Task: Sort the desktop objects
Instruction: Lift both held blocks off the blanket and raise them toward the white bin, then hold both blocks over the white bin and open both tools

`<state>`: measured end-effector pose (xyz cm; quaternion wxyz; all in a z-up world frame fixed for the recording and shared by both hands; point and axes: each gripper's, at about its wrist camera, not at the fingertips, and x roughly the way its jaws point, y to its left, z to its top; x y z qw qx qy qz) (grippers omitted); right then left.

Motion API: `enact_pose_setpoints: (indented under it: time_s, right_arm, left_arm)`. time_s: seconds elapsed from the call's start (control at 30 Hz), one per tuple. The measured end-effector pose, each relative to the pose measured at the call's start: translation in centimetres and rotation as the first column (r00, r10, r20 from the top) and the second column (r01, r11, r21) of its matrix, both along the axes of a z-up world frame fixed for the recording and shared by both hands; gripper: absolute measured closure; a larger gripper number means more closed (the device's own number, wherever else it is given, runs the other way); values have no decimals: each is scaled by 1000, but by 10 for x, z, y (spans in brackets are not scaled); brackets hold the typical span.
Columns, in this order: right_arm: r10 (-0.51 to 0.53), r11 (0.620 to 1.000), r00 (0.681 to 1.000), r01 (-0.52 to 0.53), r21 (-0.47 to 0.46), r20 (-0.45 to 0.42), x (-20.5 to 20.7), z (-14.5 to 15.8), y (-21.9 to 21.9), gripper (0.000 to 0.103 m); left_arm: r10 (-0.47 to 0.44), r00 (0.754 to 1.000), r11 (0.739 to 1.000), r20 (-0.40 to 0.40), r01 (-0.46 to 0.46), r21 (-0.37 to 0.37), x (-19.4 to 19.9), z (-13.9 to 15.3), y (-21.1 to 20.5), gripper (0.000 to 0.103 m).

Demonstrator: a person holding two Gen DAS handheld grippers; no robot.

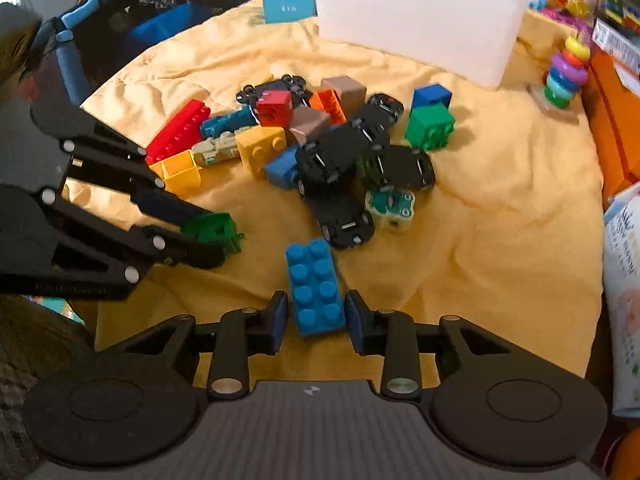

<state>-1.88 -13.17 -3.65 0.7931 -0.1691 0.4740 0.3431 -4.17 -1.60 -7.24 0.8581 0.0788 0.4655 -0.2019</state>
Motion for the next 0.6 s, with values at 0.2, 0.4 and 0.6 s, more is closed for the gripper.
enact_pose_setpoints:
  time_s: [0.2, 0.4, 0.6]
  right_arm:
    - [-14, 1000, 998, 14, -4, 66, 7, 22, 6, 76]
    - [-20, 999, 979, 13, 34, 204, 37, 66, 18, 76]
    - [-102, 992, 919, 66, 106, 382, 92, 113, 33, 76]
  left_arm:
    - [66, 991, 997, 116, -63, -33, 25, 44, 16, 79]
    - [130, 957, 992, 260, -126, -31, 73, 95, 33, 79]
    - [191, 904, 981, 383, -185, -53, 130, 144, 51, 79]
